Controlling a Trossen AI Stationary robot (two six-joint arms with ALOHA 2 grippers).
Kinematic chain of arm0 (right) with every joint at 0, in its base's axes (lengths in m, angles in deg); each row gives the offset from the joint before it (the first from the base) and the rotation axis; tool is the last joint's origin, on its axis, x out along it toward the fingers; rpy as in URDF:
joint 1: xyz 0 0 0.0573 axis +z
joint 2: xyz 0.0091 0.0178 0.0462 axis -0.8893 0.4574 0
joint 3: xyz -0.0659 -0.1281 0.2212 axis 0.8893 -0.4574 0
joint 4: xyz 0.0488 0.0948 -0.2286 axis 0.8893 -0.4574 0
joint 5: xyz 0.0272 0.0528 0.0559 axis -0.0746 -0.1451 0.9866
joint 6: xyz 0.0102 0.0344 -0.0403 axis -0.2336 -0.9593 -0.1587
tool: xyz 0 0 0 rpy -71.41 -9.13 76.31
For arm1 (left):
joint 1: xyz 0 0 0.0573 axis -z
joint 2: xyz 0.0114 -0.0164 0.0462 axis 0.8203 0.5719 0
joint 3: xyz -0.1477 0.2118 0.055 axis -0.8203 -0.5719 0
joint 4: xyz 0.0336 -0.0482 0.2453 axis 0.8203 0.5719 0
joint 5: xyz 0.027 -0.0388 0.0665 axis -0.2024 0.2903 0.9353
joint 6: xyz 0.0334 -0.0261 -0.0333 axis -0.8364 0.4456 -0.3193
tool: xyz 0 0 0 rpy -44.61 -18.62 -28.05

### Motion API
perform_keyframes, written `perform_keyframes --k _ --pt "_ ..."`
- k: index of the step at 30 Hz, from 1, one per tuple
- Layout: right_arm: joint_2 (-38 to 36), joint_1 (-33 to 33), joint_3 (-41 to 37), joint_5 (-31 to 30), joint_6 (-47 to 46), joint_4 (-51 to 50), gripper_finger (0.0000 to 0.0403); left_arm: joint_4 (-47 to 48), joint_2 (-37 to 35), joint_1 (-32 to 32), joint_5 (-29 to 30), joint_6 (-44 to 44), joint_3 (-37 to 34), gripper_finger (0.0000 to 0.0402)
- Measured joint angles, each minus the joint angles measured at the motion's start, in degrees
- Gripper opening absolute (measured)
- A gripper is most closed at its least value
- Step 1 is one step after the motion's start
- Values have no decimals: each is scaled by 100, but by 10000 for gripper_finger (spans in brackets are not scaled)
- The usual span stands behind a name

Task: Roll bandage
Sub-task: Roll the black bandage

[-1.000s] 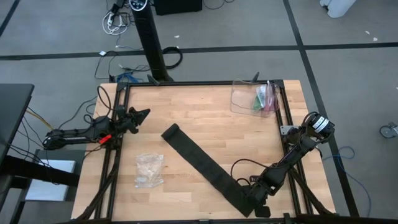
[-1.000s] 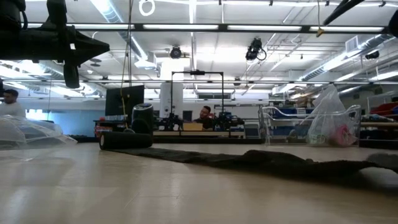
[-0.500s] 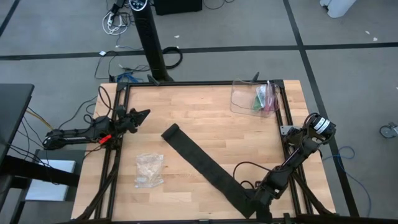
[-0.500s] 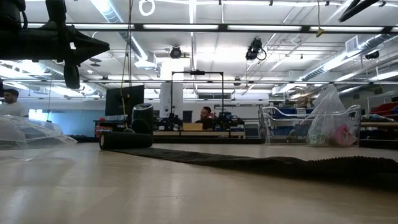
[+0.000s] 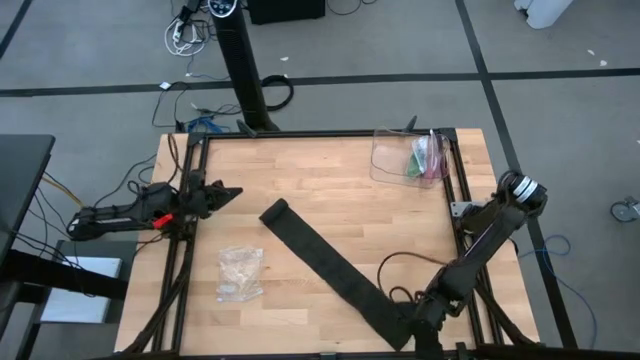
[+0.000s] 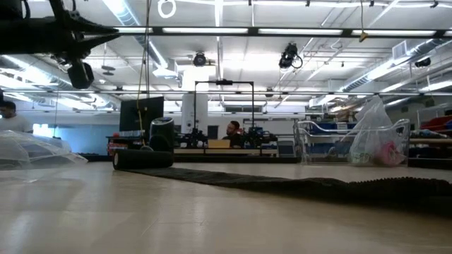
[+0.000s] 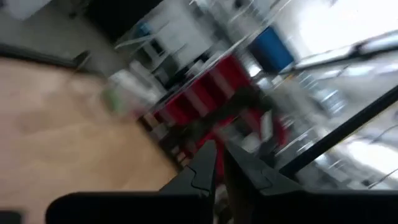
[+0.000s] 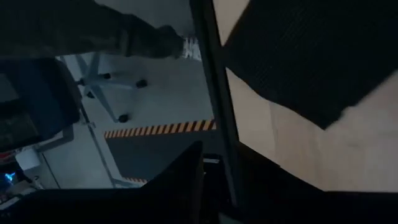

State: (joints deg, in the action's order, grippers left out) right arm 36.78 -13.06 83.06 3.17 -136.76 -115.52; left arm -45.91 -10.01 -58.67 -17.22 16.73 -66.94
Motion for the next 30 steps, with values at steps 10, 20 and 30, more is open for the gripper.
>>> perform_keyframes --k 10,20,30 --pt "-1252 -1275 67 -1359 1267 -746 33 1779 877 220 -269 6 915 37" --pt "-2330 -3923 65 -1540 3968 184 3 1419 2592 1355 248 1528 939 6" --pt "-2552 -5567 65 289 5101 546 5 792 4255 2298 1899 4634 917 30"
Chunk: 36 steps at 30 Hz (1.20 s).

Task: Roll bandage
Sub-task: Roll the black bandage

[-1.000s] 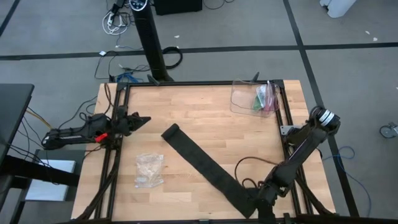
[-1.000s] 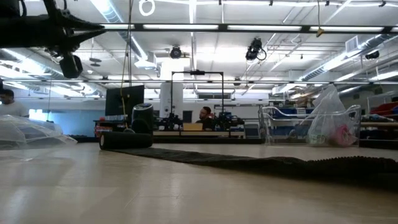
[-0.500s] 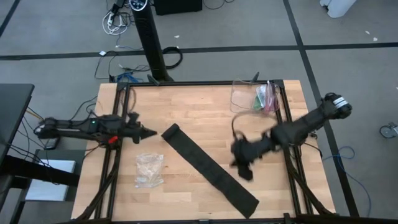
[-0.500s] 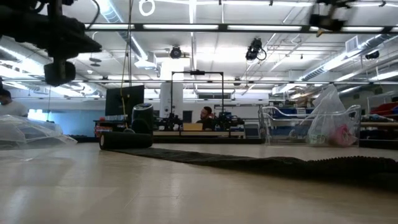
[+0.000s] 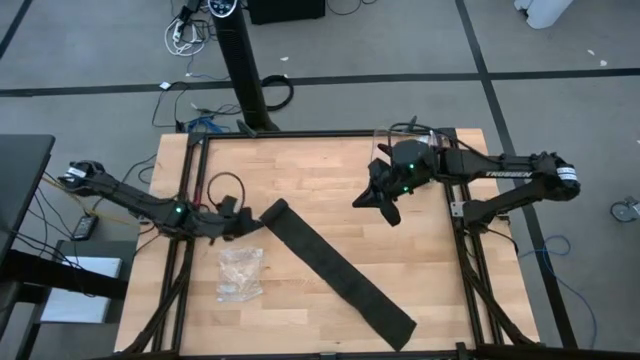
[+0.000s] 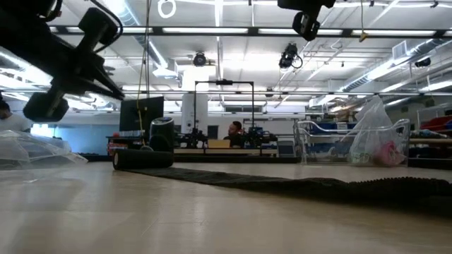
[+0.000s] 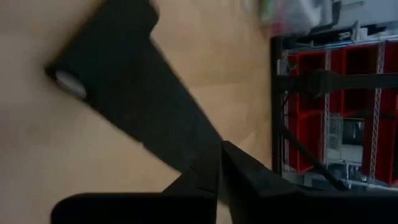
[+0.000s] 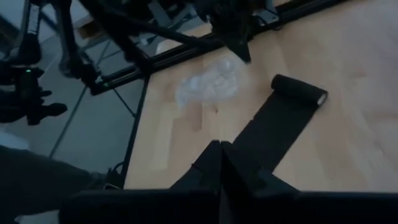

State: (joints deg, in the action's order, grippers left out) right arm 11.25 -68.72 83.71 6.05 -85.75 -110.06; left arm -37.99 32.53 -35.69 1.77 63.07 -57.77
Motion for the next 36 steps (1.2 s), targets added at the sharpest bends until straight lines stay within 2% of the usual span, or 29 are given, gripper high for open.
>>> perform_keyframes --k 3,10,16,23,28,32,36 --pt "22 -135 -7 274 282 -33 6 -482 605 140 134 448 2 56" --pt "33 -292 -4 707 563 21 7 -815 1837 169 962 1375 2 110" --pt "33 -290 -4 889 626 26 7 -1596 2460 169 1236 1255 11 130" --pt "33 -301 -4 919 765 127 6 -2647 2786 85 1157 725 8 132" --pt "33 -316 -4 934 765 257 4 -3411 2777 84 1072 -146 11 130" --pt "33 -316 -4 934 715 321 8 -3313 2584 116 928 -252 11 110" --pt "33 -316 -4 931 566 324 6 -2597 2284 239 873 -162 26 69"
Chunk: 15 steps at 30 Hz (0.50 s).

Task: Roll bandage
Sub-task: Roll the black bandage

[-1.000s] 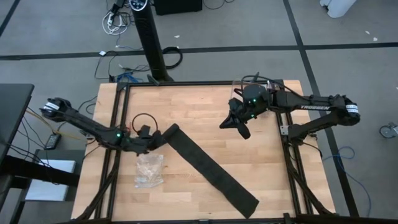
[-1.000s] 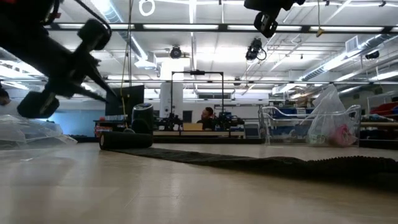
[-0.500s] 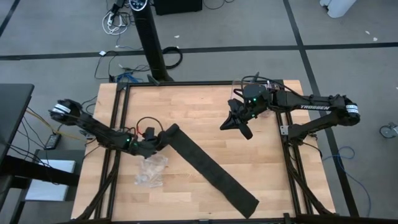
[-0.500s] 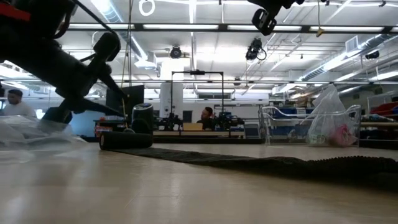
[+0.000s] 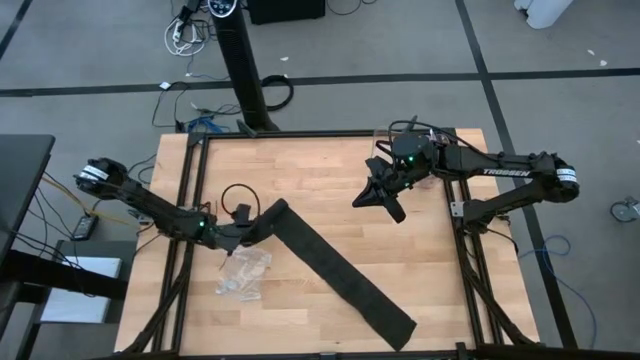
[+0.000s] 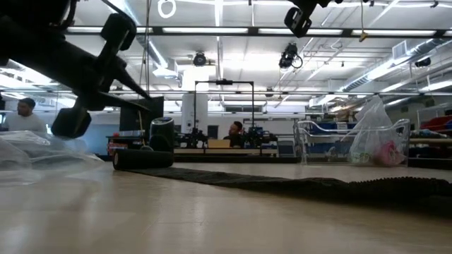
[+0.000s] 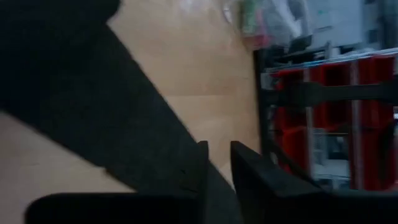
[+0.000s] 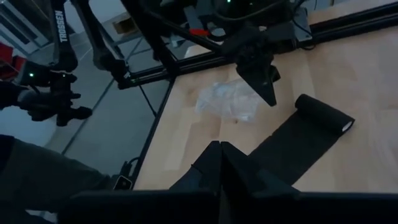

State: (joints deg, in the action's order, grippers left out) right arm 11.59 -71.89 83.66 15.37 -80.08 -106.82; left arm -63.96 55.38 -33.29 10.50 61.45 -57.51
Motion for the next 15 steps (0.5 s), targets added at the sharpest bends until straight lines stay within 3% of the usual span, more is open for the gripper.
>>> perform_keyframes --k 5,9,12,15 --pt "0 65 0 -61 -103 -1 6 1618 -450 199 26 114 521 12" --pt "0 122 0 -142 -112 -2 8 4076 -662 428 -28 180 1429 8" --pt "0 149 0 -179 -110 -2 6 6205 -592 571 -174 702 2168 7" --pt "0 149 0 -194 -113 3 5 6856 -487 645 -617 1107 2319 8"
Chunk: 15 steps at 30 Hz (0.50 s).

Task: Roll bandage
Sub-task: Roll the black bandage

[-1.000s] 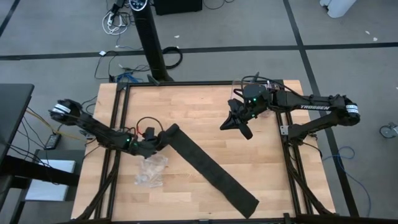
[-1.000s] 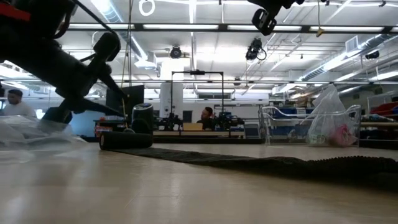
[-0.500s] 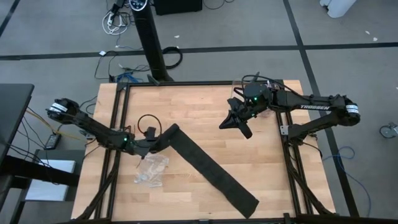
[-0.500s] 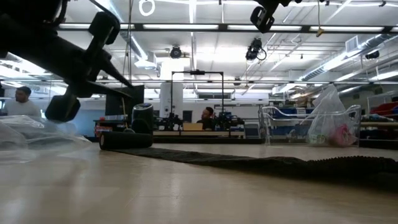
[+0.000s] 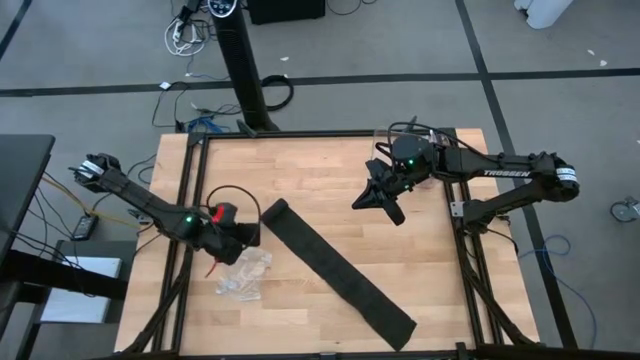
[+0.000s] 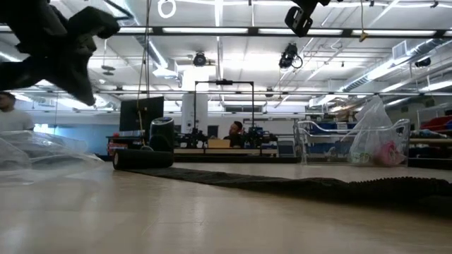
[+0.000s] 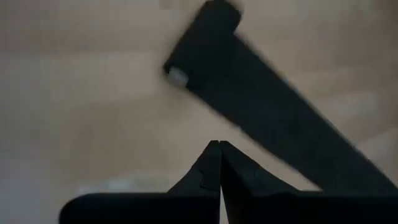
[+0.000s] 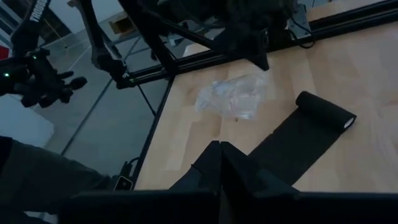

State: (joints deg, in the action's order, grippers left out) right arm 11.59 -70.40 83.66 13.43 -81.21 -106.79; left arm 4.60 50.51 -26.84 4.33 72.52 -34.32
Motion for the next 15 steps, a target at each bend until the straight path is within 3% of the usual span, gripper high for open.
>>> perform_keyframes --k 4,10,15 --pt "-2 0 0 -37 4 20 8 -1300 -1 6 -10 81 -487 30" --pt "0 0 0 -40 -44 66 6 -3456 13 -1 1731 277 -1522 93" --pt "0 0 0 -56 -44 72 7 -3771 27 -3 1530 584 -1913 130"
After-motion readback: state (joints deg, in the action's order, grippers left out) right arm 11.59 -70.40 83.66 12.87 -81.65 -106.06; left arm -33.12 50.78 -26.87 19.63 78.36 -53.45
